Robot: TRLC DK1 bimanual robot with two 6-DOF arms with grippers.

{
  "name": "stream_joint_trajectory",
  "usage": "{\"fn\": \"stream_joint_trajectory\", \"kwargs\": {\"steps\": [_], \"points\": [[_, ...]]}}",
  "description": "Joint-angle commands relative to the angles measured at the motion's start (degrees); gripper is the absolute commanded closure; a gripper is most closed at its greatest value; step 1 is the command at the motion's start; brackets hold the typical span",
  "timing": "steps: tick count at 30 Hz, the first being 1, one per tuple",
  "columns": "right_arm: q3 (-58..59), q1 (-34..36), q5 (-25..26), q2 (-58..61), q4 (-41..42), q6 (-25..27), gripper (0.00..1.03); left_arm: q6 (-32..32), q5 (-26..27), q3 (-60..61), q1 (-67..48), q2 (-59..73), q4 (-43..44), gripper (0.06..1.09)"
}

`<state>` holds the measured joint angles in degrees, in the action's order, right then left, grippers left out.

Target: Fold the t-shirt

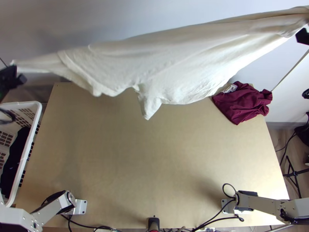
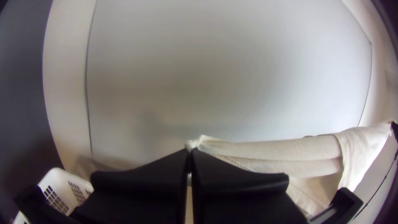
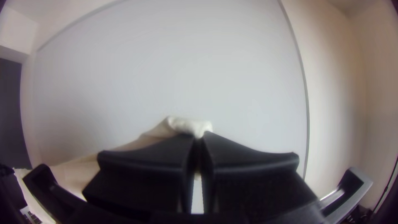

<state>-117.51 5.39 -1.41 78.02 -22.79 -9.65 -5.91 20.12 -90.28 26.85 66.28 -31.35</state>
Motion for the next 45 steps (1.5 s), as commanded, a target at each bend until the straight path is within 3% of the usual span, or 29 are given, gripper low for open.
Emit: {"fn": "stream_joint_trajectory", "kwargs": {"steps": [1,10,18,25,29,33,38,45], "points": [[-2.3,1.2,0.0,0.2,-0.6,-0.5,1.00,1.7,4.6,13.7,5.7,-10.6,-0.4,1.05],[-3.2,-0.1,-0.3,-0.3,-1.4,-1.6,1.00,0.6,4.8,28.3,-10.8,-28.9,-1.3,1.05],[-2.5,-1.8,-1.8,-3.0,-5.3,-1.6,1.00,-3.1,4.8,29.0,-15.3,-33.8,-0.7,1.05],[11.1,-7.7,-4.6,-15.3,-8.7,-0.8,1.00,-4.5,4.9,28.5,-24.0,-44.4,-0.6,1.05],[10.9,-9.4,-4.5,-18.1,-12.0,-0.1,1.00,-9.3,11.0,26.6,-27.9,-52.1,-4.2,1.05],[10.8,-8.9,-4.5,-17.8,-12.5,0.2,1.00,-11.7,11.9,22.2,-25.8,-49.1,-10.9,1.05],[9.3,-8.9,-4.5,-16.9,-12.3,-0.3,1.00,-17.2,9.4,20.1,-25.8,-44.1,-8.5,1.05],[7.1,-9.4,-4.5,-15.3,-12.5,-0.5,1.00,-18.9,9.6,19.8,-25.3,-40.8,-6.1,1.05]]}}
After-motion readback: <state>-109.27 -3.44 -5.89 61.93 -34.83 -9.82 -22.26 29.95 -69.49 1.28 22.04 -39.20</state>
